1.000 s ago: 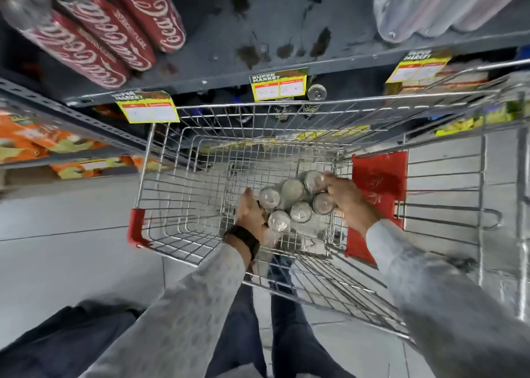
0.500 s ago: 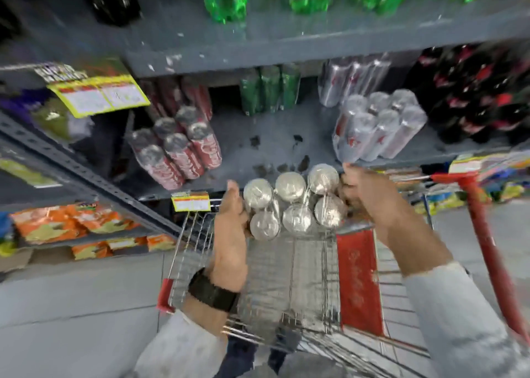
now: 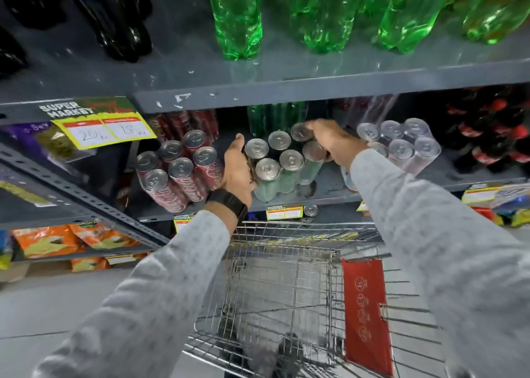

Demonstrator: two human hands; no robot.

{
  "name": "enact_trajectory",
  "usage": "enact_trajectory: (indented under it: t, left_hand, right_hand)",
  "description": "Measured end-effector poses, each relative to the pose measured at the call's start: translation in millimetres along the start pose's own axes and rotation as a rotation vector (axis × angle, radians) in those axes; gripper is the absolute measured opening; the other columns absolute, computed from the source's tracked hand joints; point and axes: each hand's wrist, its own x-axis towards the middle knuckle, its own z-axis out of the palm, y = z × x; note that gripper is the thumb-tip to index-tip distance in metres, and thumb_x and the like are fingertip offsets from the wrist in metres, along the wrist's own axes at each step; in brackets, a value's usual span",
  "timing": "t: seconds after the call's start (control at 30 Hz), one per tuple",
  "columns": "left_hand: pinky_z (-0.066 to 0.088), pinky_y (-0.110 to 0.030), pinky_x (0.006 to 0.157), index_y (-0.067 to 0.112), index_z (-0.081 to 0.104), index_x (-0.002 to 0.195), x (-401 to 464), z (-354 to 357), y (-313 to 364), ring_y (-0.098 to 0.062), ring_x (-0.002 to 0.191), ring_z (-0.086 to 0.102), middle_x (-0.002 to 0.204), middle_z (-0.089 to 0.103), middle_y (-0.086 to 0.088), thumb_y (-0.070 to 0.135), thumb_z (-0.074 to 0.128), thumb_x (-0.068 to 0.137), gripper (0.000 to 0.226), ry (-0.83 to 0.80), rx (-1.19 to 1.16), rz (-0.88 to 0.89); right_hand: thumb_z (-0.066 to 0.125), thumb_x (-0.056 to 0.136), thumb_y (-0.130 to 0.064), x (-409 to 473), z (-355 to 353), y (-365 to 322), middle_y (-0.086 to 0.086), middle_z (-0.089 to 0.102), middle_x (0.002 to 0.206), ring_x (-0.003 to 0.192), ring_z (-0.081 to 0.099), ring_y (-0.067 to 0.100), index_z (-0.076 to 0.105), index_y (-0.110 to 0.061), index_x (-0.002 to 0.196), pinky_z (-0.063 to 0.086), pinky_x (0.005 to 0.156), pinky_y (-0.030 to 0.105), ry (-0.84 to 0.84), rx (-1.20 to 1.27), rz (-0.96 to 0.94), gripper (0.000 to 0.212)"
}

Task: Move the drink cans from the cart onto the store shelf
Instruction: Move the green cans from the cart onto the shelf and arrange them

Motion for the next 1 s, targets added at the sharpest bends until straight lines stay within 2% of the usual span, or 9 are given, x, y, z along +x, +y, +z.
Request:
enact_trajectory:
  t: [0.07,0.13,0.23,0.33,0.4,0.5,0.67,0.83,1.0]
  left_hand:
    - [0.048,-0.028,0.077,0.022,0.061,0.093,14.6,-1.8,0.8,-0.014,0.088,0.064,0.100,0.067,0.001,0.053,0.038,0.105,0.040,-0.021,-0.018,-0.008]
    - [0.049,-0.034,0.095,0.023,0.063,0.126,28.1,-8.3,-2.5,-0.016,0.114,0.066,0.129,0.067,0.004,0.054,0.041,0.104,0.044,-0.021,0.038,-0.005]
    - [0.039,-0.039,0.116,0.024,0.050,0.150,42.2,-23.6,-25.0,-0.017,0.137,0.052,0.139,0.056,0.012,0.050,0.055,0.100,0.056,0.024,0.152,0.053]
    - [0.028,-0.037,0.127,0.024,0.022,0.165,42.1,-38.0,-62.3,-0.010,0.150,0.036,0.162,0.040,0.011,0.032,0.076,0.090,0.093,-0.031,0.328,0.252]
    - [0.023,-0.037,0.130,0.026,0.007,0.167,43.6,-37.7,-78.0,-0.008,0.157,0.025,0.172,0.025,0.006,0.027,0.080,0.087,0.108,-0.120,0.405,0.357]
    - [0.031,-0.044,0.128,0.020,0.014,0.167,56.6,-32.8,-85.5,-0.017,0.153,0.040,0.166,0.042,-0.003,0.017,0.077,0.087,0.101,-0.164,0.346,0.423]
    - [0.037,-0.035,0.124,0.021,0.017,0.167,63.8,-31.2,-84.2,-0.017,0.147,0.048,0.159,0.052,-0.003,0.015,0.070,0.087,0.096,-0.179,0.319,0.445]
    - [0.035,-0.043,0.126,0.023,0.027,0.164,72.1,-33.7,-69.4,-0.016,0.145,0.051,0.156,0.055,0.001,0.017,0.073,0.086,0.090,-0.177,0.270,0.346]
    - [0.034,-0.048,0.126,0.021,0.028,0.164,67.3,-31.9,-67.5,-0.018,0.147,0.048,0.159,0.051,-0.001,0.004,0.064,0.097,0.078,-0.169,0.236,0.311]
  right_hand:
    - [0.057,0.093,-0.045,9.0,3.3,1.9,0.012,0.064,0.140,0.112,0.062,0.031,0.060,-0.016,0.141,0.054,0.103,0.044,0.005,-0.040,-0.019,0.056]
    - [0.062,0.089,-0.049,10.9,2.0,4.7,0.011,0.065,0.137,0.116,0.063,0.032,0.058,-0.013,0.142,0.055,0.103,0.045,-0.003,-0.080,-0.029,0.064]
    - [0.064,0.089,-0.056,8.2,-5.5,17.2,0.004,0.064,0.129,0.113,0.060,0.026,0.059,-0.019,0.140,0.052,0.106,0.045,-0.018,-0.024,-0.040,0.063]
    - [0.063,0.096,-0.042,14.6,-9.5,42.4,-0.006,0.056,0.152,0.135,0.053,0.018,0.052,-0.031,0.149,0.038,0.119,0.043,-0.033,0.206,-0.122,0.055]
    - [0.060,0.099,-0.032,20.1,-6.4,61.1,-0.013,0.049,0.159,0.145,0.045,0.015,0.045,-0.040,0.153,0.032,0.123,0.051,-0.153,0.286,-0.128,0.056]
    - [0.060,0.099,-0.023,23.2,-0.8,79.3,-0.010,0.055,0.155,0.145,0.048,0.018,0.046,-0.042,0.151,0.032,0.124,0.053,-0.264,0.340,-0.133,0.057]
    - [0.058,0.101,-0.012,10.4,-1.5,84.4,-0.001,0.059,0.150,0.141,0.053,0.018,0.043,-0.026,0.156,0.042,0.118,0.037,-0.216,0.384,-0.191,0.058]
    - [0.068,0.094,-0.020,-0.9,0.4,100.2,-0.003,0.053,0.158,0.145,0.051,0.018,0.042,-0.025,0.156,0.037,0.124,0.047,-0.154,0.414,-0.206,0.067]
    - [0.065,0.098,-0.018,-8.8,0.7,103.7,-0.003,0.051,0.160,0.147,0.047,0.016,0.040,-0.024,0.157,0.034,0.126,0.046,-0.143,0.441,-0.203,0.064]
